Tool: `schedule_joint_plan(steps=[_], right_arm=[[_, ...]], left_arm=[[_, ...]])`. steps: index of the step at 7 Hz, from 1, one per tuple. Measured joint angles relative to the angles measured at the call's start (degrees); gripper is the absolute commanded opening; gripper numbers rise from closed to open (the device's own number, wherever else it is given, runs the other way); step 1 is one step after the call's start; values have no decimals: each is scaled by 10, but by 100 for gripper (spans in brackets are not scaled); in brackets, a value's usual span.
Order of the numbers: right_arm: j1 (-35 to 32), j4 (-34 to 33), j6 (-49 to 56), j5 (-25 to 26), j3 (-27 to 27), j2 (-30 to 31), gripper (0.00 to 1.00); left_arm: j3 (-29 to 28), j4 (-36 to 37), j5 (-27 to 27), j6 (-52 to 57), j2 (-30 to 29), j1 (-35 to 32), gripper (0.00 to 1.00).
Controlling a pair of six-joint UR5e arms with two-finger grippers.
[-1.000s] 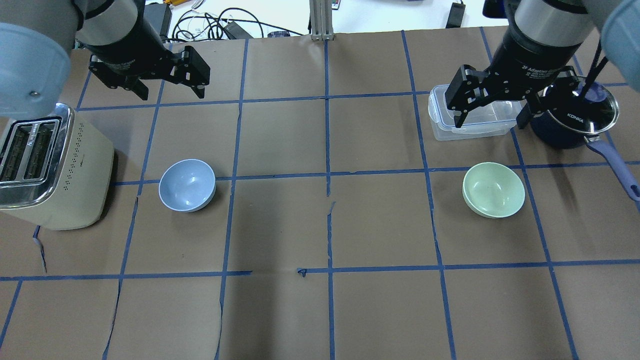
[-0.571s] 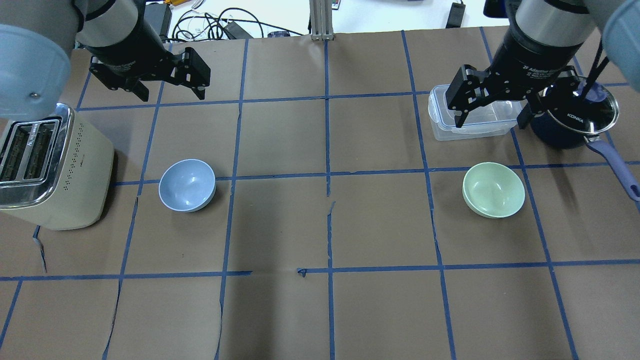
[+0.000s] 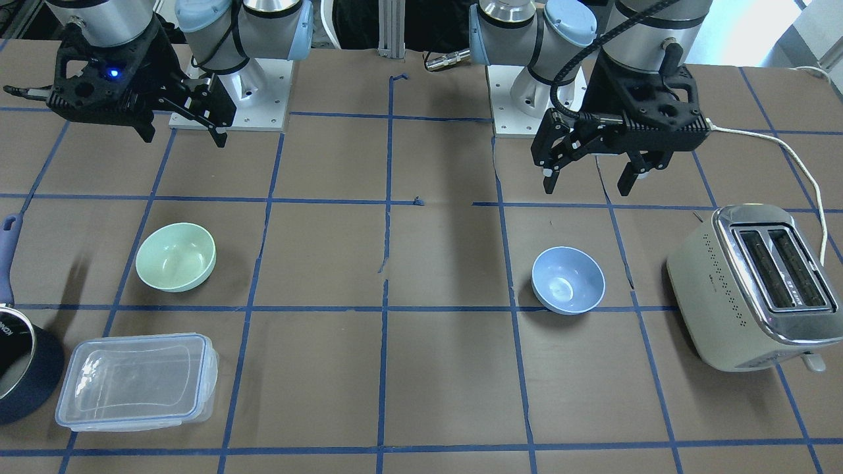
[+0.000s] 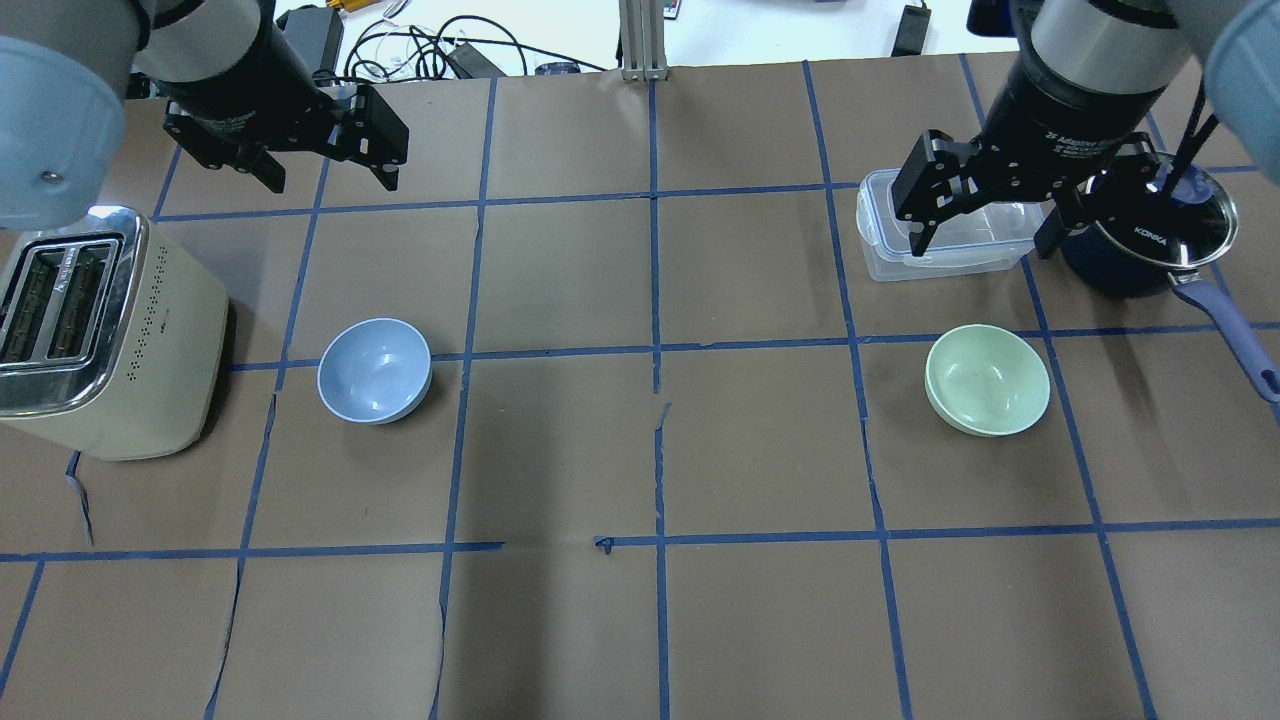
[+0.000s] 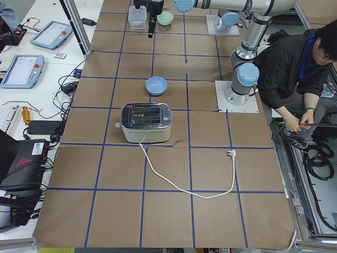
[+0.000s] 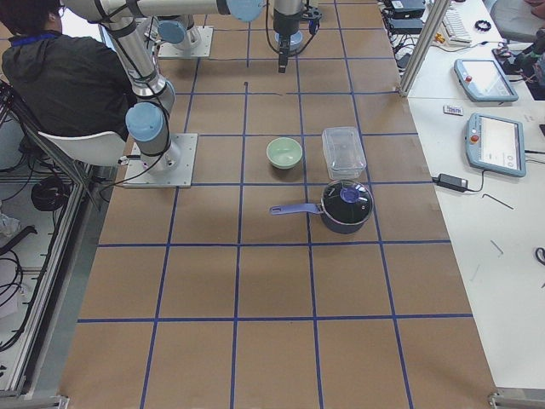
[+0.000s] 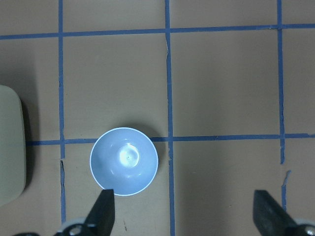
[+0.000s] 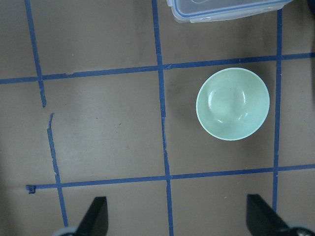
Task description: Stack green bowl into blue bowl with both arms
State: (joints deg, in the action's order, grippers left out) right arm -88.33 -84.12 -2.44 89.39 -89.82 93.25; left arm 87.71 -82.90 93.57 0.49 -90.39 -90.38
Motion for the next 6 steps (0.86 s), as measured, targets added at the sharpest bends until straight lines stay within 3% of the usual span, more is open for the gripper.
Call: schedule_joint_plan(steps=[6], right_arm=[[0, 1, 1, -1, 0, 0, 100]], left_arm=[[10, -4, 1, 15, 2, 8, 100]])
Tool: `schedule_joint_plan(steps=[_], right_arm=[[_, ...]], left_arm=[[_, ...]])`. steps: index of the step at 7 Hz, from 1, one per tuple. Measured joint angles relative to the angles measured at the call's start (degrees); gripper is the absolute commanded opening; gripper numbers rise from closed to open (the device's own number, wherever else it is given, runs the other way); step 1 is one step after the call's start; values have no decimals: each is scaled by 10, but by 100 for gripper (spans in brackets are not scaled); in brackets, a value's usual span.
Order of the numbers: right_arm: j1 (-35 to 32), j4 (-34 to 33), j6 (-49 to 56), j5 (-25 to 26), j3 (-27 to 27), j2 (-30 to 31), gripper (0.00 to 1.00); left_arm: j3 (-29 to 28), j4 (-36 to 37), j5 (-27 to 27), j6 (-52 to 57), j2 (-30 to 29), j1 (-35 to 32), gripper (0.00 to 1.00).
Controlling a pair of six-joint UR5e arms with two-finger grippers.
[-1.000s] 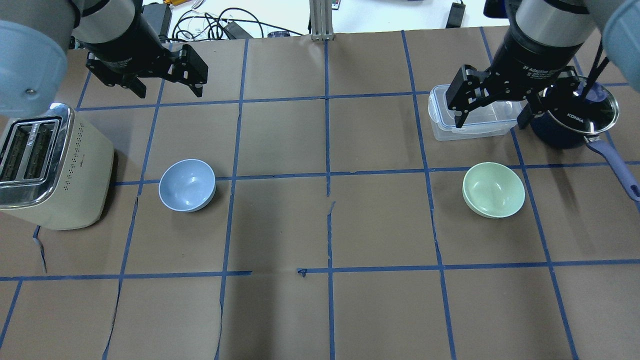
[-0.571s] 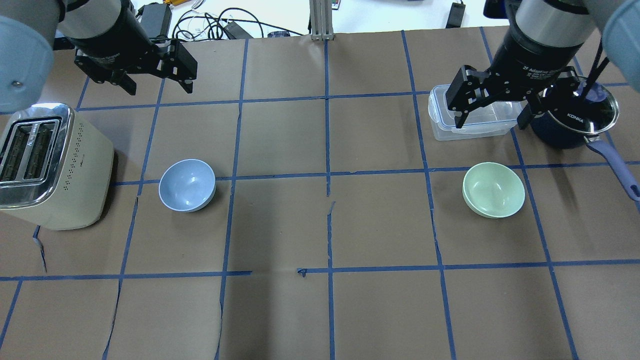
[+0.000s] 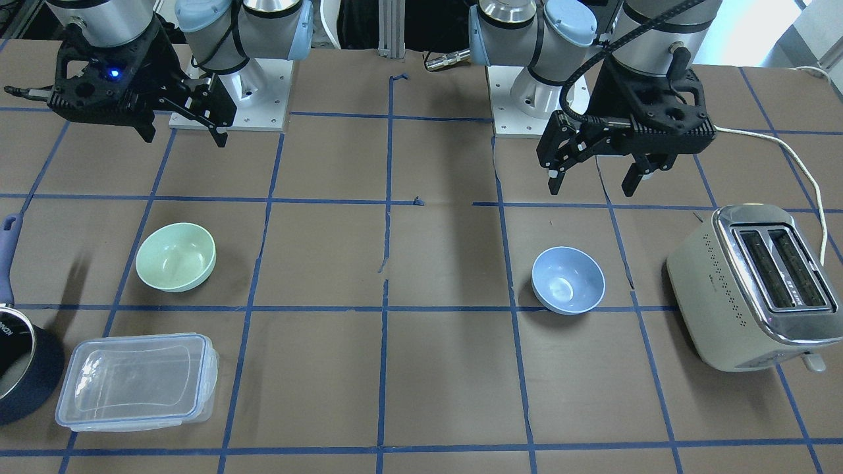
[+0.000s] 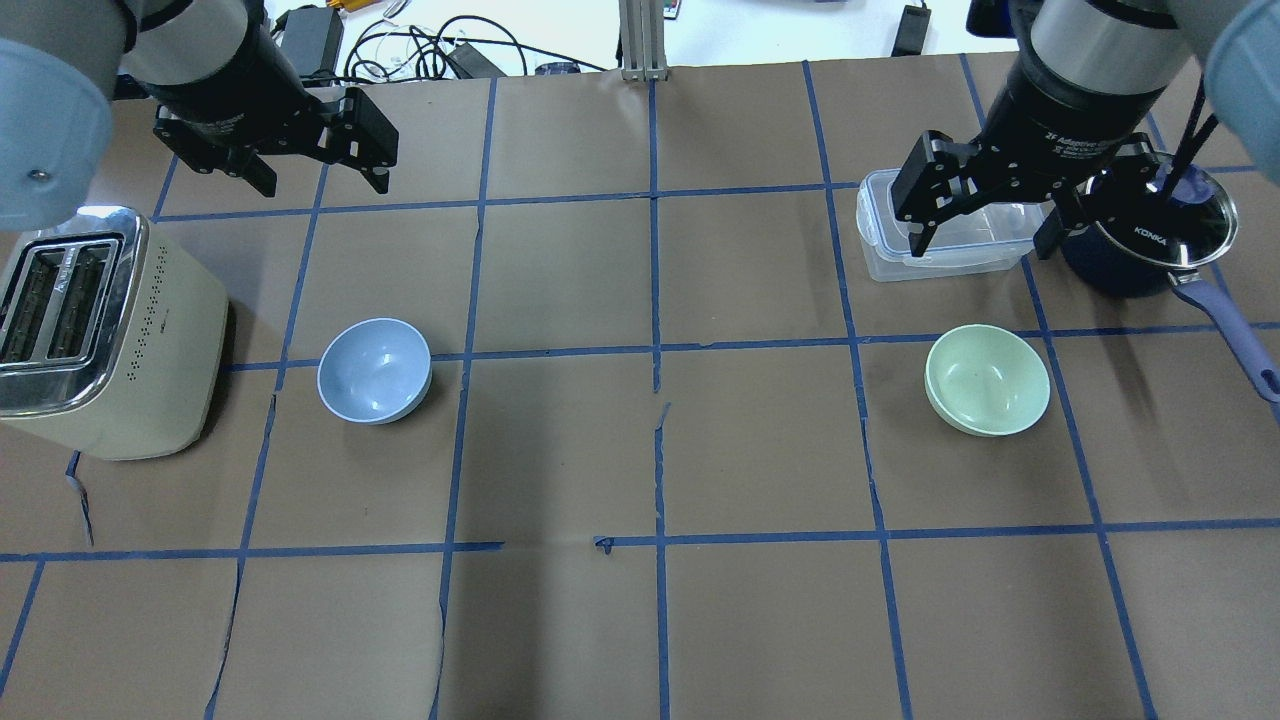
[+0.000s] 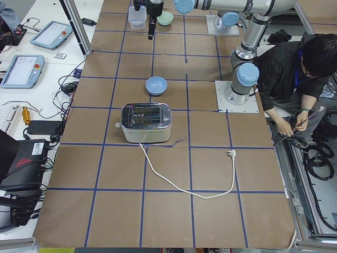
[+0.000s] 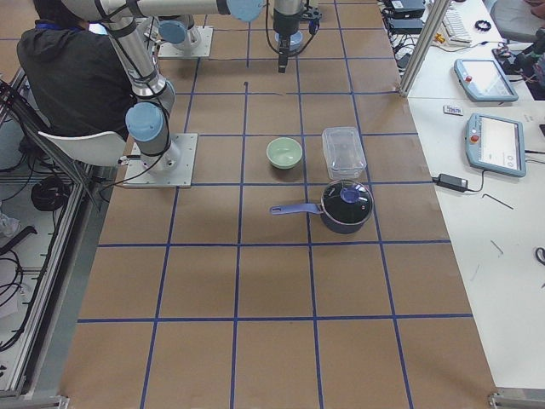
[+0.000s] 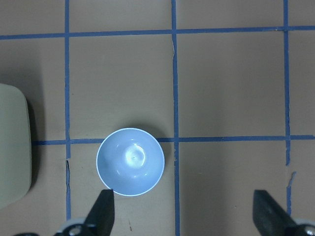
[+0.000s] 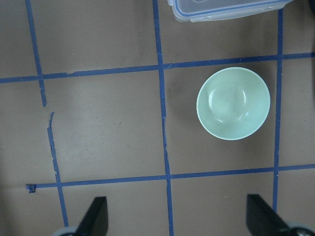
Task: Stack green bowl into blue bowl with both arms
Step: 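Lower left gripper onto blue bowl rim while right gripper nears green bowl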
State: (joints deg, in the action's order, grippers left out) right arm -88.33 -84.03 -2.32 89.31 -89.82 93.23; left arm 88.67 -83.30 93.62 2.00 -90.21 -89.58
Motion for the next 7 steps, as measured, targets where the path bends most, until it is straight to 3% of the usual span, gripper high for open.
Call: schedule_joint_plan(steps=[3, 5, 7], right_arm=[[3, -5, 2, 1, 0, -7, 100], [33, -45, 16, 25, -1, -33, 100], [79, -69, 66, 30, -15, -50, 100]], left_arm=[[84, 23, -3, 150, -7, 111, 100], [180, 127, -28, 192, -31, 176, 100], [290, 278, -40, 196, -61, 187, 95]])
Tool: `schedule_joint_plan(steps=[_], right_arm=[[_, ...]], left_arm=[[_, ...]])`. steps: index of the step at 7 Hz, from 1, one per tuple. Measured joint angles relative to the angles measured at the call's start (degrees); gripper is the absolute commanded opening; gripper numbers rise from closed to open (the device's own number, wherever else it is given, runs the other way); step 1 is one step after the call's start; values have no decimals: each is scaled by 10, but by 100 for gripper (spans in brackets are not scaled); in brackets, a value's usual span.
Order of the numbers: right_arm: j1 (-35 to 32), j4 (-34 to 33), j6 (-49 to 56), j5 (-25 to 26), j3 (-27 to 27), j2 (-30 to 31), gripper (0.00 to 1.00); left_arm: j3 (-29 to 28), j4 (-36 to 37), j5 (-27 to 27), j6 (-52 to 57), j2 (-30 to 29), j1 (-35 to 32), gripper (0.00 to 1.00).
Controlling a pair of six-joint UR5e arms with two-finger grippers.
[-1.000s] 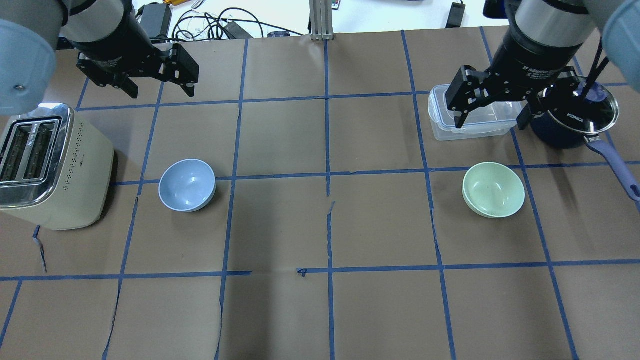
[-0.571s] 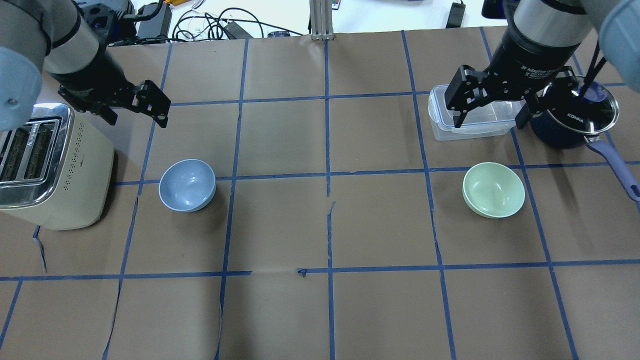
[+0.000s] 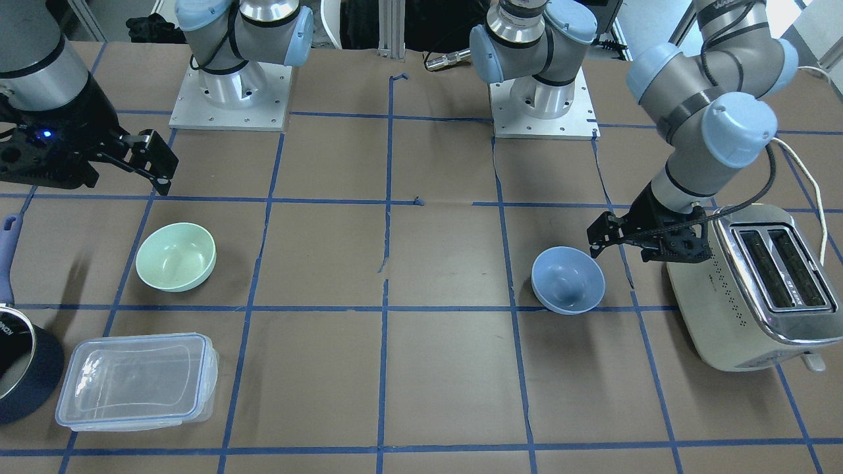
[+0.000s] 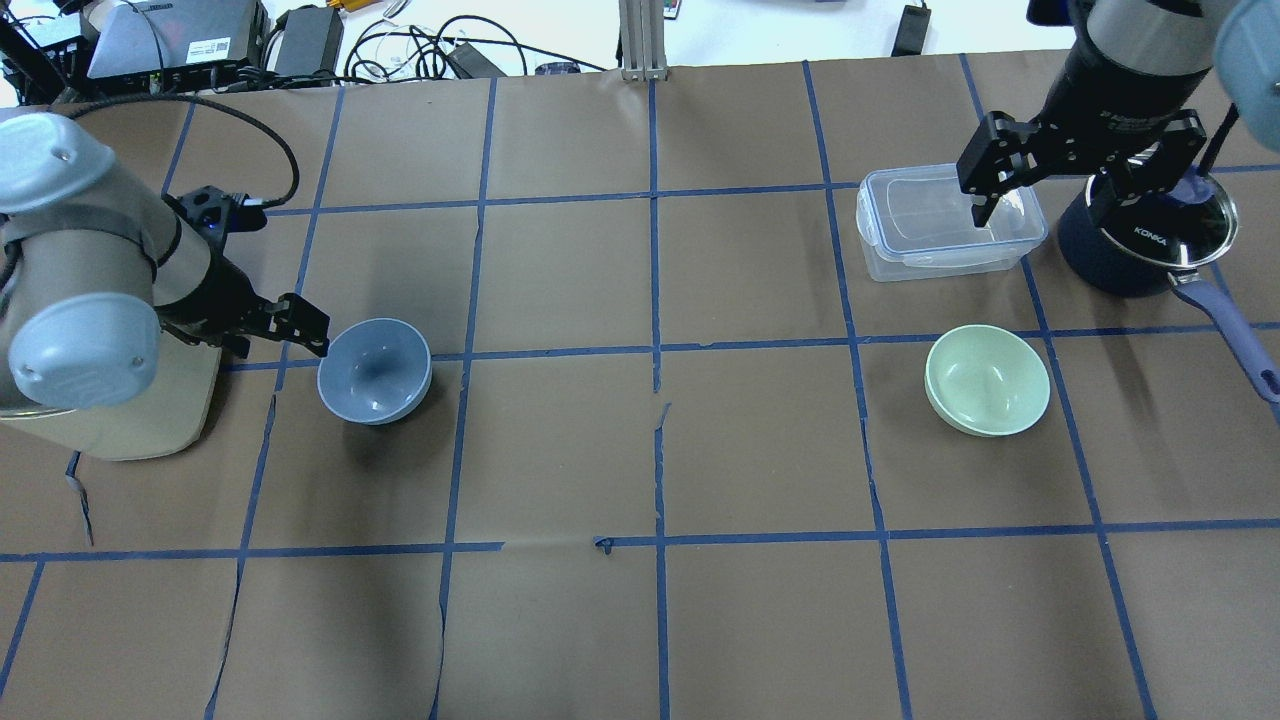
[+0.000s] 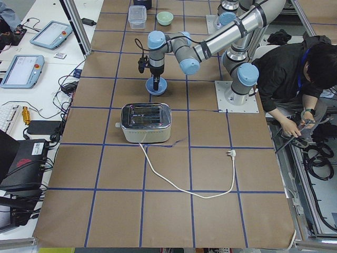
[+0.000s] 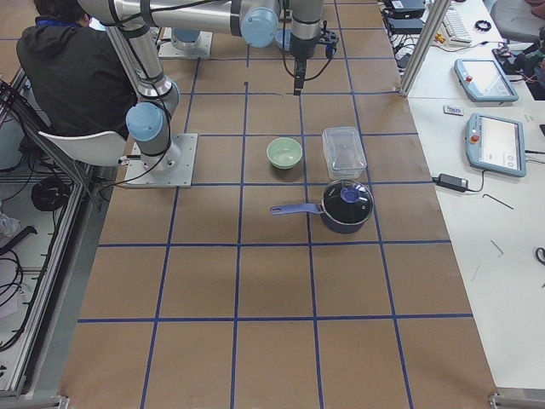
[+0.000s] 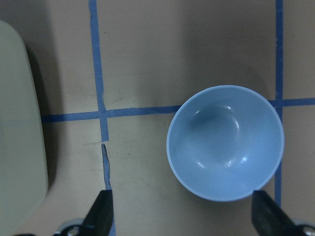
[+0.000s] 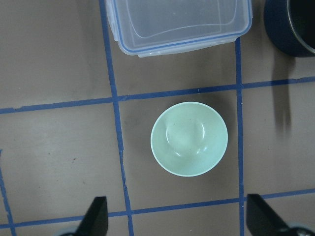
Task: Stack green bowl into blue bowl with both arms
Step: 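Lower left gripper onto blue bowl rim while right gripper nears green bowl, then slide blue bowl toward table center with left gripper while right grips green bowl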
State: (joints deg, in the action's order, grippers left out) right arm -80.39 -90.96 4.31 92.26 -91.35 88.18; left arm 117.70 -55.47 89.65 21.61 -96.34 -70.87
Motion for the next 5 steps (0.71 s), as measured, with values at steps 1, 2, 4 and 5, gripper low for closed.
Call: schedule_joint_plan(steps=[1, 2, 4, 5], right_arm=[[19, -9, 19, -1, -20, -3, 100], [40, -28, 49, -3, -46, -4, 100], [66, -77, 101, -7, -103, -4, 100], [73, -107, 117, -8, -132, -5, 100]], left_arm=[[28, 38, -2, -1, -15, 1, 49], [38, 59, -3, -12, -35, 1, 31], [41, 69, -13, -49, -61, 1, 0], [41, 67, -27, -56, -65, 1, 0]])
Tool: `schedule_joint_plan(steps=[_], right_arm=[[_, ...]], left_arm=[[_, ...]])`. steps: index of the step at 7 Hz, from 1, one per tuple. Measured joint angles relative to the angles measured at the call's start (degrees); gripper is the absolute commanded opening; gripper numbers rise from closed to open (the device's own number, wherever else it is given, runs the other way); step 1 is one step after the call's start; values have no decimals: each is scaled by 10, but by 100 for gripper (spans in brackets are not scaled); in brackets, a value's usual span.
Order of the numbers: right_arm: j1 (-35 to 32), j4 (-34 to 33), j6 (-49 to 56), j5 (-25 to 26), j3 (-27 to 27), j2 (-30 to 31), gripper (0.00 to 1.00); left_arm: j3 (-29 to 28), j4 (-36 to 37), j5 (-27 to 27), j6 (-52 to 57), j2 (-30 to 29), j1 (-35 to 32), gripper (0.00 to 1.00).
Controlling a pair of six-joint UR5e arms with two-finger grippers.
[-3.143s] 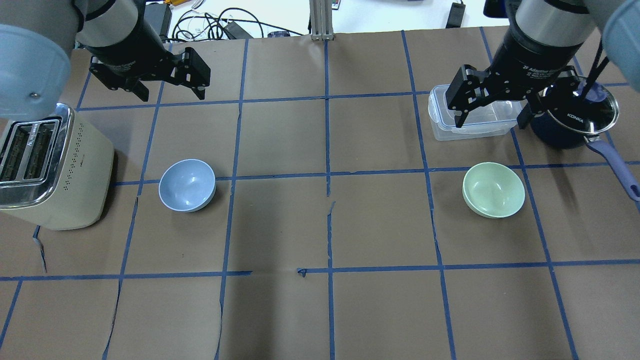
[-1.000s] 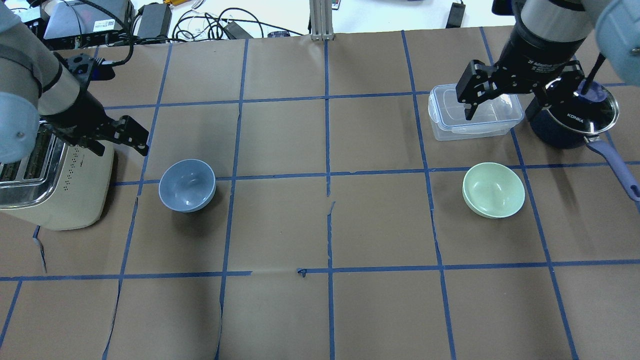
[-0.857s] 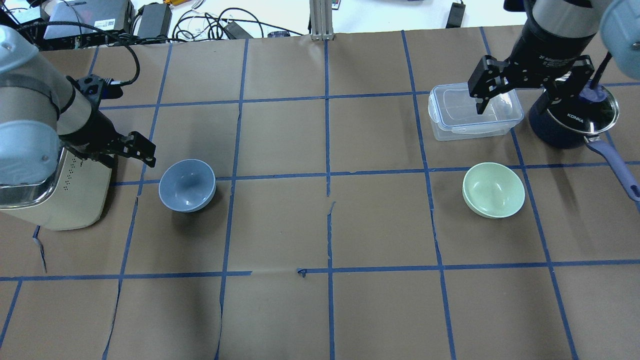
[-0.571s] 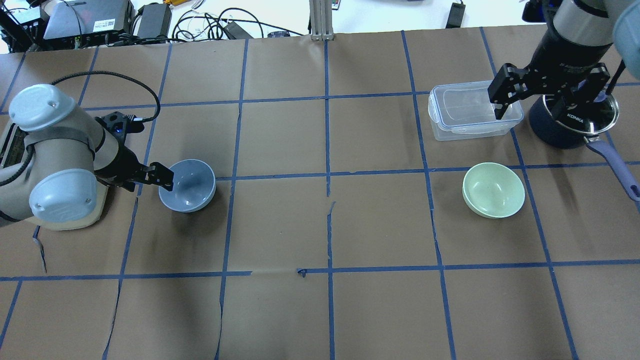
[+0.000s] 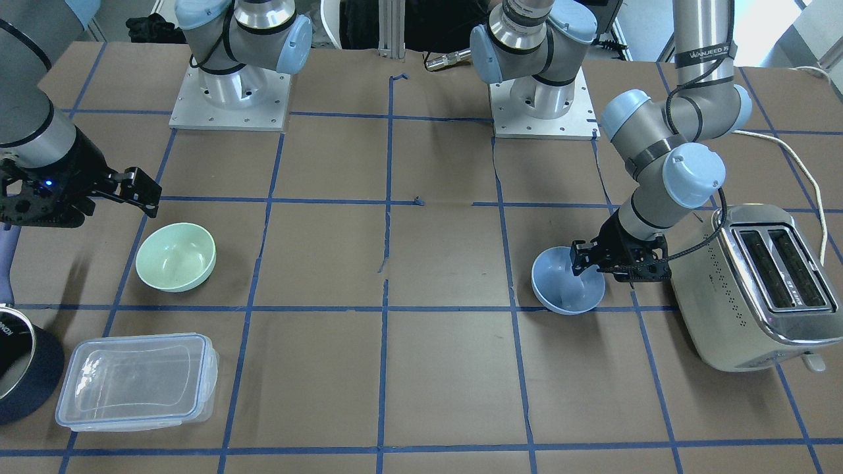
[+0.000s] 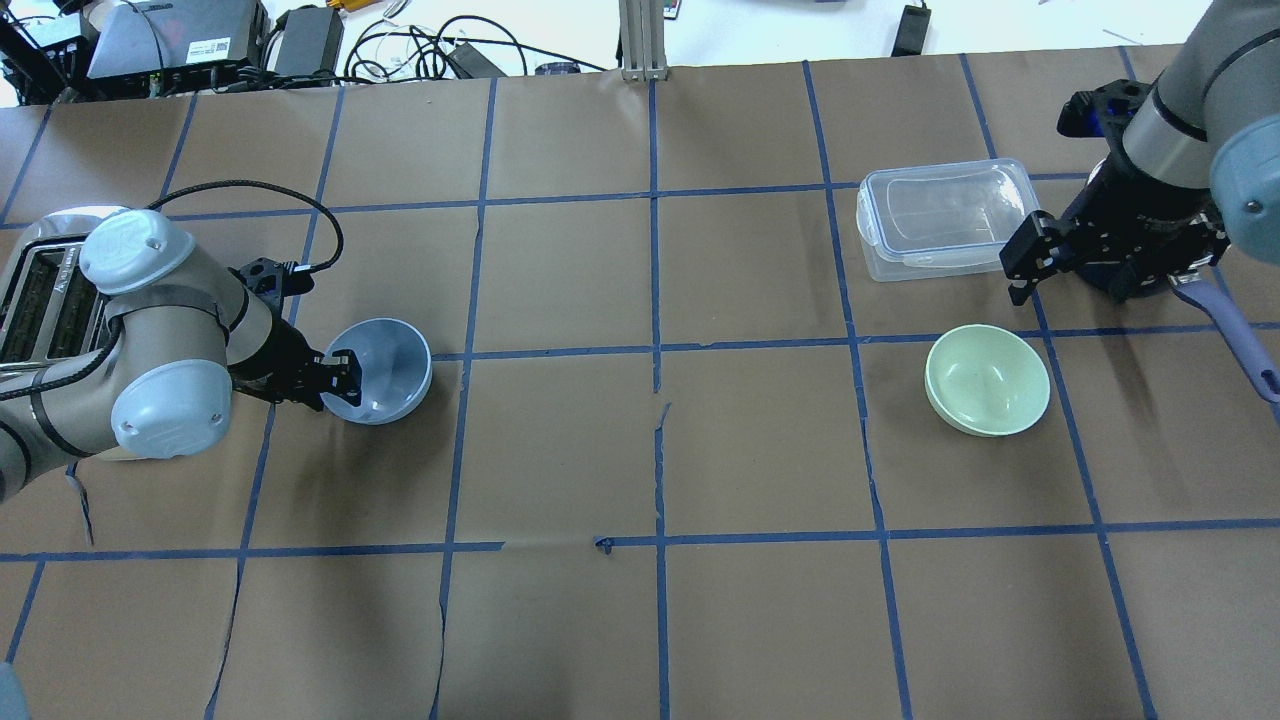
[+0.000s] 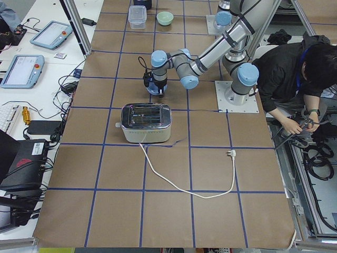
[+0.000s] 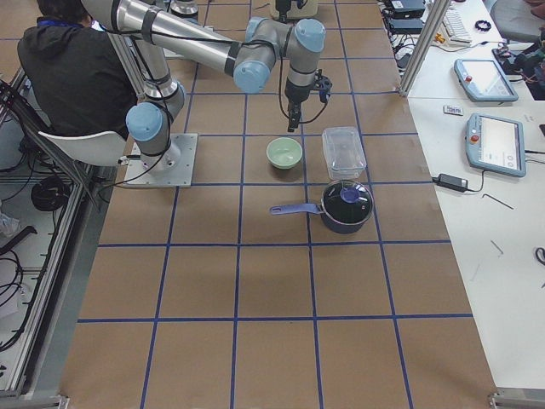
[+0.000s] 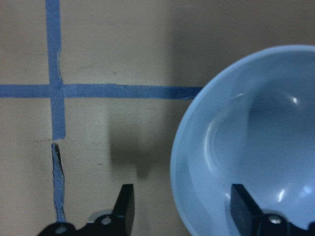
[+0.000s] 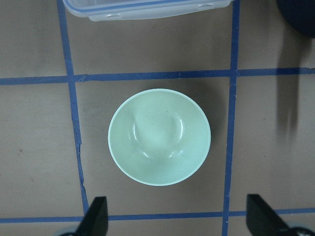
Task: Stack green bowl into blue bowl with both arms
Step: 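Slide blue bowl toward table center with left gripper while right grips green bowl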
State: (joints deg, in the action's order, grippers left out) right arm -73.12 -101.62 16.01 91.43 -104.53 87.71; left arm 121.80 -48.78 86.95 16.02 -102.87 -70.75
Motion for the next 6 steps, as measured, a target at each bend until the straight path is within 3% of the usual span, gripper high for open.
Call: schedule_joint_plan(steps=[1, 3, 4, 6], right_arm=[[13, -27, 19, -1, -31, -4, 100], [49, -88, 38, -2, -79, -34, 100], [58, -109, 38, -2, -87, -53, 100], [62, -122, 34, -2, -88, -90, 100]], left_arm=[[-5, -9, -8, -9, -1, 0, 0], [-66, -127, -48, -68, 0, -20, 0], [-103, -175, -65, -102, 0, -63, 0], [-132, -173, -80, -256, -7, -185, 0]])
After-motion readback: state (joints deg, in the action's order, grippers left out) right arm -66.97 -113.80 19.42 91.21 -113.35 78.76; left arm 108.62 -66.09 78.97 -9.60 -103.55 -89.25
